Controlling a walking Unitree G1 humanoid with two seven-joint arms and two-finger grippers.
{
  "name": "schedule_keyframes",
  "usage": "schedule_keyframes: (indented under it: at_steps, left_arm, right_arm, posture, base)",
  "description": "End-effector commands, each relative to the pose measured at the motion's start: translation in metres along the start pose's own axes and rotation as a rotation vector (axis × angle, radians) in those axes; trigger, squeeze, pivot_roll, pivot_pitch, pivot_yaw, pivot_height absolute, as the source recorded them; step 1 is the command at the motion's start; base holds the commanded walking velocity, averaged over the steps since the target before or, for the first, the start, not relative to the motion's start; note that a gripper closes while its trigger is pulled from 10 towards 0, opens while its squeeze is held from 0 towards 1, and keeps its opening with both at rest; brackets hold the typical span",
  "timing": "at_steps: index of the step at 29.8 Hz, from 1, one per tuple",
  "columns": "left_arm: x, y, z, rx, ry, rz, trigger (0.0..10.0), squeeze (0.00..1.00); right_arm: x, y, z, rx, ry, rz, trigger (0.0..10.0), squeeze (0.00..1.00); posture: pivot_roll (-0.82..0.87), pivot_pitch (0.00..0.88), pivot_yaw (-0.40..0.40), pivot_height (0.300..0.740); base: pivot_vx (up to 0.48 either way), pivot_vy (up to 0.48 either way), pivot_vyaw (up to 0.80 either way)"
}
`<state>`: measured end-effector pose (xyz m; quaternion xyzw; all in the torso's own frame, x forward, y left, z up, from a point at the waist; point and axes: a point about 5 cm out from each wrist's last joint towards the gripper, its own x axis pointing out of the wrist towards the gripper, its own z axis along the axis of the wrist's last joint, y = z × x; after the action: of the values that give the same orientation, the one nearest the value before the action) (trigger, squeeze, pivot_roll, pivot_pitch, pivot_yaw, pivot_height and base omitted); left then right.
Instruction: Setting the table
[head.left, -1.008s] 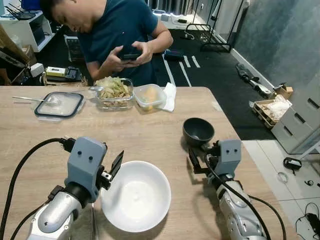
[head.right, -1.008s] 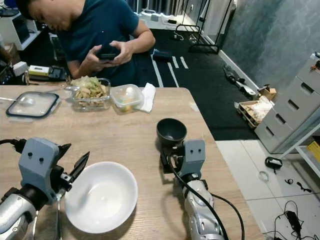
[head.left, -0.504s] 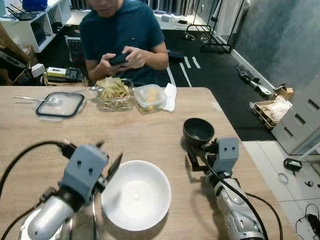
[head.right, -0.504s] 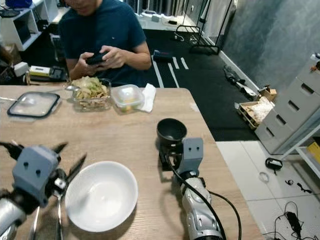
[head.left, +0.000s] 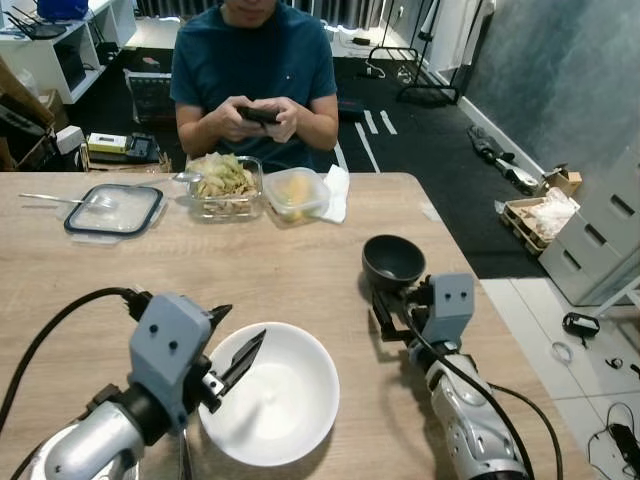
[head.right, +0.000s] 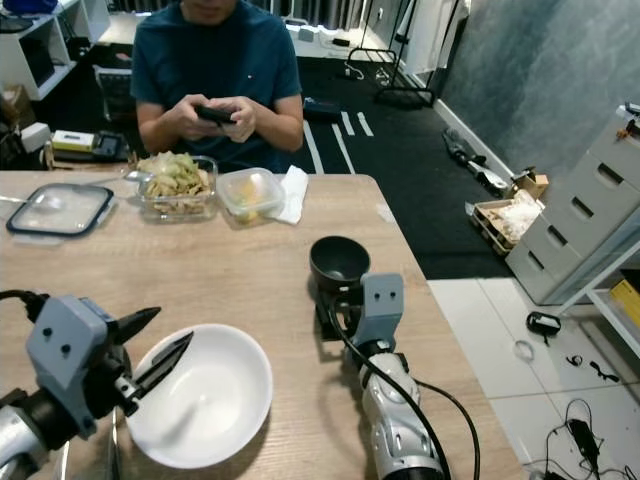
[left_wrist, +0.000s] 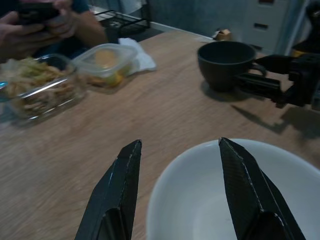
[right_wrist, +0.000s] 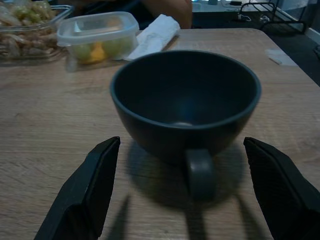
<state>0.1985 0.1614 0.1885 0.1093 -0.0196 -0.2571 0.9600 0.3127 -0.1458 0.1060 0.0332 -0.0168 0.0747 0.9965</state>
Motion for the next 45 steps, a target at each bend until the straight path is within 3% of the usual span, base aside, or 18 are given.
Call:
schedule_keyframes:
  at_steps: [1, 21, 32, 33, 39, 40, 41, 42, 44, 45]
  left_arm:
    - [-0.002, 0.000, 0.000, -0.004, 0.009, 0.002, 10.0, 0.00]
    - [0.003, 0.003, -0.002, -0.011, 0.010, 0.035, 10.0, 0.00]
    - [0.003, 0.002, -0.002, -0.012, 0.014, 0.037, 10.0, 0.00]
    - [0.003, 0.002, -0.003, -0.012, 0.015, 0.038, 10.0, 0.00]
    - [0.003, 0.002, -0.003, -0.012, 0.017, 0.040, 10.0, 0.00]
    - [0.003, 0.002, -0.003, -0.012, 0.017, 0.040, 10.0, 0.00]
    - [0.003, 0.002, -0.003, -0.012, 0.017, 0.040, 10.0, 0.00]
    - [0.003, 0.002, -0.003, -0.012, 0.017, 0.039, 10.0, 0.00]
    - [0.003, 0.001, -0.004, -0.013, 0.018, 0.039, 10.0, 0.00]
    - [0.003, 0.001, -0.004, -0.012, 0.019, 0.039, 10.0, 0.00]
  right_arm:
    - [0.001, -0.002, -0.002, -0.002, 0.009, -0.004, 10.0, 0.00]
    - [-0.004, -0.021, -0.007, -0.051, 0.036, -0.040, 10.0, 0.00]
    - [-0.005, -0.022, -0.007, -0.052, 0.037, -0.039, 10.0, 0.00]
    - [-0.005, -0.022, -0.007, -0.052, 0.037, -0.038, 9.5, 0.00]
    - [-0.006, -0.022, -0.007, -0.049, 0.036, -0.034, 9.0, 0.00]
    - [-0.006, -0.022, -0.007, -0.049, 0.035, -0.034, 6.1, 0.00]
    - [-0.006, -0.022, -0.007, -0.049, 0.035, -0.034, 4.8, 0.00]
    - [-0.006, -0.022, -0.006, -0.049, 0.034, -0.034, 4.1, 0.00]
    - [-0.006, -0.022, -0.006, -0.049, 0.034, -0.034, 4.0, 0.00]
    - [-0.006, -0.022, -0.006, -0.048, 0.033, -0.034, 0.8, 0.00]
  posture:
    - [0.21, 0.000, -0.007, 0.740]
    - [0.20, 0.000, -0.007, 0.740]
    - [0.20, 0.000, -0.007, 0.740]
    - [0.20, 0.000, -0.007, 0.740]
    - [0.20, 0.000, -0.007, 0.740]
    - [0.20, 0.000, -0.008, 0.740]
    - [0.20, 0.000, -0.008, 0.740]
    - [0.20, 0.000, -0.008, 0.740]
    - [0.20, 0.000, -0.008, 0.740]
    - [0.20, 0.000, -0.008, 0.740]
  base:
    - [0.000, 0.000, 0.00]
    - [0.000, 0.000, 0.00]
    - [0.000, 0.000, 0.00]
    - [0.000, 0.000, 0.00]
    - [0.000, 0.000, 0.00]
    - [0.000, 0.000, 0.00]
    - [0.000, 0.000, 0.00]
    - [0.000, 0.000, 0.00]
    - [0.000, 0.000, 0.00]
    - [0.000, 0.000, 0.00]
